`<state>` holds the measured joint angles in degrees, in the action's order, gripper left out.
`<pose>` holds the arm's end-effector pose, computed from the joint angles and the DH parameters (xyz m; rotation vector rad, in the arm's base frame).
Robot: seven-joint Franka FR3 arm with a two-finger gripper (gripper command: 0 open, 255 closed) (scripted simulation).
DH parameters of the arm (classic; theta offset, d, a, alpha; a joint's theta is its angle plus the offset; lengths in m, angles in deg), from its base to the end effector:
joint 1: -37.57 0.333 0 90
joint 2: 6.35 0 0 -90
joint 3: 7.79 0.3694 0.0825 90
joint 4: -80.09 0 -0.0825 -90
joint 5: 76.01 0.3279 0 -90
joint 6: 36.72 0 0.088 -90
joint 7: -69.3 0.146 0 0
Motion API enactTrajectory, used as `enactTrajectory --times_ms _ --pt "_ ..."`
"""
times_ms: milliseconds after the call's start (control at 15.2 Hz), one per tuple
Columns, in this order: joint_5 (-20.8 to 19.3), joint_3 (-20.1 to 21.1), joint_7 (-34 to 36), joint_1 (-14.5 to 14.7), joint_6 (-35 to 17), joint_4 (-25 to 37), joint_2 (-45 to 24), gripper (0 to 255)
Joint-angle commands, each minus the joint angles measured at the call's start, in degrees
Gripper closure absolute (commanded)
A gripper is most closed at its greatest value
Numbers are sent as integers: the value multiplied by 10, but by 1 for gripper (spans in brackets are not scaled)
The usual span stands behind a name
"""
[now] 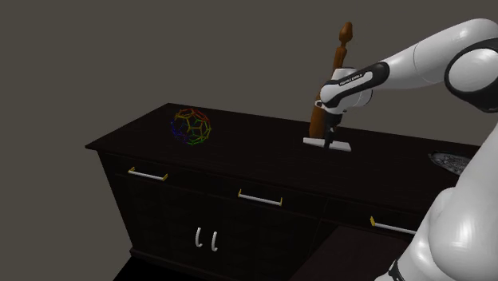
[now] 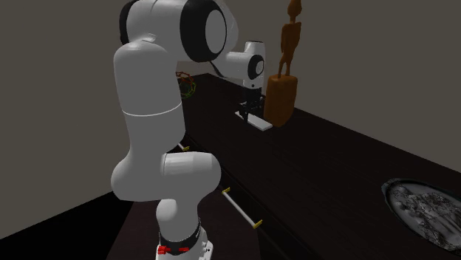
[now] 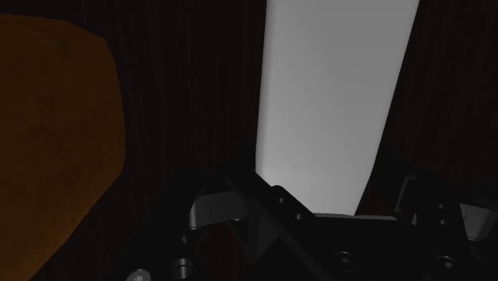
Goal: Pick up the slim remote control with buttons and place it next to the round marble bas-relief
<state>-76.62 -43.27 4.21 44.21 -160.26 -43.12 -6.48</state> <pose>0.4299 -0.2374 0.4454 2.9735 0.9830 -0.0075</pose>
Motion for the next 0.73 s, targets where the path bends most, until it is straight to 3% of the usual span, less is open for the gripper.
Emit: enactTrajectory --times_ms 0,660 --pt "-7 1 6 1 16 8 10 255" --pt "-64 -57 -77 -57 14 -50 84 255"
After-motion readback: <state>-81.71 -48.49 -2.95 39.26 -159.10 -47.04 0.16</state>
